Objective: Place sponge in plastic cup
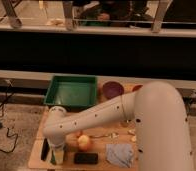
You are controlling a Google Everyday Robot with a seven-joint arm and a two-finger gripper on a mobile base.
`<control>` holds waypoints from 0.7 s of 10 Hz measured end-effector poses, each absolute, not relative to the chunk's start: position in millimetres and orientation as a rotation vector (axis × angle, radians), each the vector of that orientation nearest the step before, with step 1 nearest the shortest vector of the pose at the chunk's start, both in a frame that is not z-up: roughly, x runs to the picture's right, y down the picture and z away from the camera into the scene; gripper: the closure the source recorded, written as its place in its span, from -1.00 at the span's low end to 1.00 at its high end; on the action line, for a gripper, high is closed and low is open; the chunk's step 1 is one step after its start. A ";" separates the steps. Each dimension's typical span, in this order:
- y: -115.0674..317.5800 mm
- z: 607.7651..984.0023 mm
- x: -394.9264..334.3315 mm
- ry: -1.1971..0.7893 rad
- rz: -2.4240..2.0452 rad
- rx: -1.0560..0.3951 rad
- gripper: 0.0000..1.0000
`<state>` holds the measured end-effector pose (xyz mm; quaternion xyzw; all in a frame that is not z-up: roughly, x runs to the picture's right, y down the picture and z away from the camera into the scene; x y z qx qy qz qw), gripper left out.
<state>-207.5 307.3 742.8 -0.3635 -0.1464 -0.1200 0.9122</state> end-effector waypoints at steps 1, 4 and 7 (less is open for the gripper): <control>307.9 744.5 -207.8 -0.307 -0.250 -0.752 -0.60; 309.8 747.3 -206.1 -0.314 -0.257 -0.762 -0.60; 311.3 748.6 -205.0 -0.321 -0.264 -0.769 -0.60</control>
